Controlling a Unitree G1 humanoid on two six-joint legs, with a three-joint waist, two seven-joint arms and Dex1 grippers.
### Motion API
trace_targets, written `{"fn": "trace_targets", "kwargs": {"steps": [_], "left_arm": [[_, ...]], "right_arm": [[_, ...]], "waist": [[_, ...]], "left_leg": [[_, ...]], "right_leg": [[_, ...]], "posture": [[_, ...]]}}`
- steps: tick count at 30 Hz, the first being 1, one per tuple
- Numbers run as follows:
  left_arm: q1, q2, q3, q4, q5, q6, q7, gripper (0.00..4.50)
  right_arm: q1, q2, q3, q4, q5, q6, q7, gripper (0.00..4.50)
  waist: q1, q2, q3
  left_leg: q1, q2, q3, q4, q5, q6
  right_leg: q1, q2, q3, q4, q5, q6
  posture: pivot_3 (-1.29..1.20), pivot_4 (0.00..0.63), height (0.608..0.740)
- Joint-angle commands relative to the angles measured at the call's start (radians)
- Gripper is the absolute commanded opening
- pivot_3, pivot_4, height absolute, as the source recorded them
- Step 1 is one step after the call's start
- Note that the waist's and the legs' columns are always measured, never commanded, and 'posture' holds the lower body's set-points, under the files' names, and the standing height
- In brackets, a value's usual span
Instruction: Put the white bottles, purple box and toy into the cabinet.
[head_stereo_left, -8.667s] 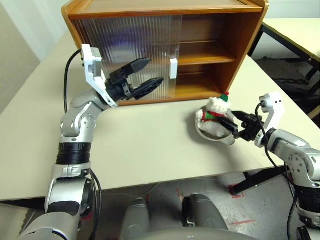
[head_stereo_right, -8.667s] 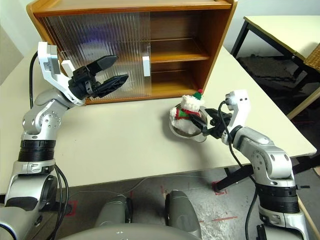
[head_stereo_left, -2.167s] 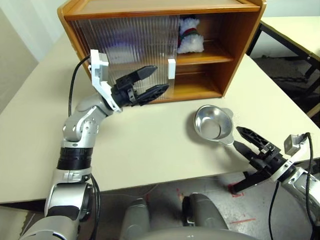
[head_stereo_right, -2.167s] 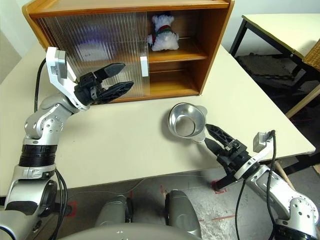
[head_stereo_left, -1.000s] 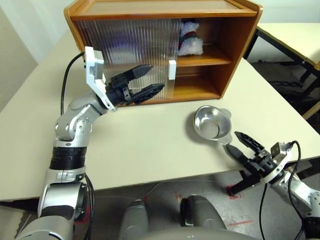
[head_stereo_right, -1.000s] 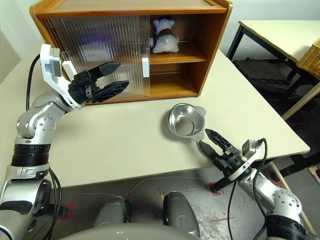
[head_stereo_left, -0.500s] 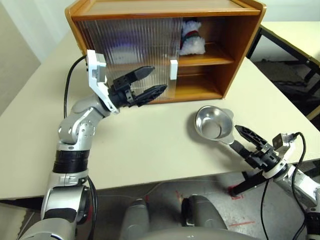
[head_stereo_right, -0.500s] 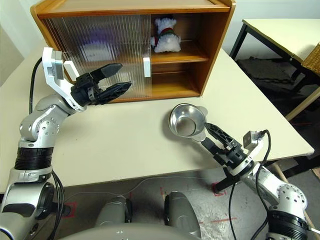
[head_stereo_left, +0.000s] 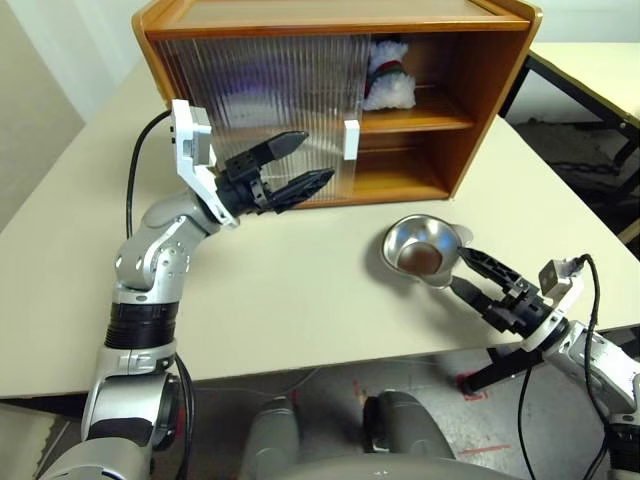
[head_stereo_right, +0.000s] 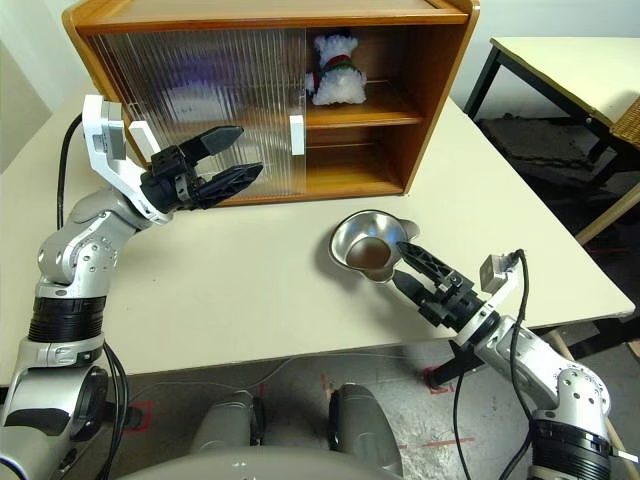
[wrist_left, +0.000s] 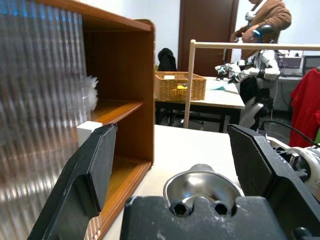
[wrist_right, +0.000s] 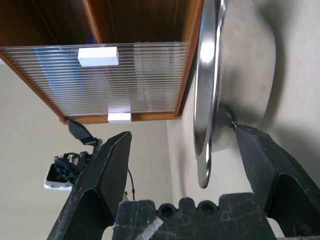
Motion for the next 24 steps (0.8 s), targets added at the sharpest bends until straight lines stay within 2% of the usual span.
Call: {"fn": "trace_targets", "kwargs": {"steps": [1, 7, 16, 24], "left_arm": [[0.01, 0.007, 0.012, -0.003, 0.004, 0.0, 0.001, 4.5], [0.009, 0.005, 0.016, -0.003, 0.007, 0.001, 0.001, 4.5], [0.004, 0.006, 0.017, -0.005, 0.007, 0.004, 0.002, 4.5], [0.001, 0.007, 0.015, -0.006, 0.007, 0.005, -0.001, 4.5]], "right_arm": [[0.018, -0.009, 0.029, -0.034, 0.072, -0.029, -0.07, 4.47], [0.036, -0.029, 0.059, -0.045, 0.125, -0.026, -0.131, 4.47], [0.089, -0.035, 0.092, -0.048, 0.121, -0.027, -0.112, 4.47], [0.006, -0.029, 0.048, -0.011, -0.015, -0.123, -0.074, 4.47]], "waist": [[0.0, 0.0, 0.0], [0.0, 0.0, 0.0], [0.001, 0.0, 0.0], [0.001, 0.0, 0.0]], "left_leg": [[0.0, 0.0, 0.0, 0.0, 0.0, 0.0], [0.0, 0.0, 0.0, 0.0, 0.0, 0.0], [0.0, 0.0, 0.0, 0.0, 0.0, 0.0], [0.0, 0.0, 0.0, 0.0, 0.0, 0.0]], "right_leg": [[0.0, 0.0, 0.0, 0.0, 0.0, 0.0], [0.0, 0.001, 0.002, 0.0, -0.001, -0.001], [0.0, 0.001, 0.002, 0.0, -0.001, -0.002], [0.0, 0.002, 0.003, 0.0, -0.001, -0.002]], "posture": [[-0.01, 0.0, 0.74], [-0.01, 0.0, 0.74], [-0.01, 0.0, 0.74], [-0.01, 0.0, 0.74]]}}
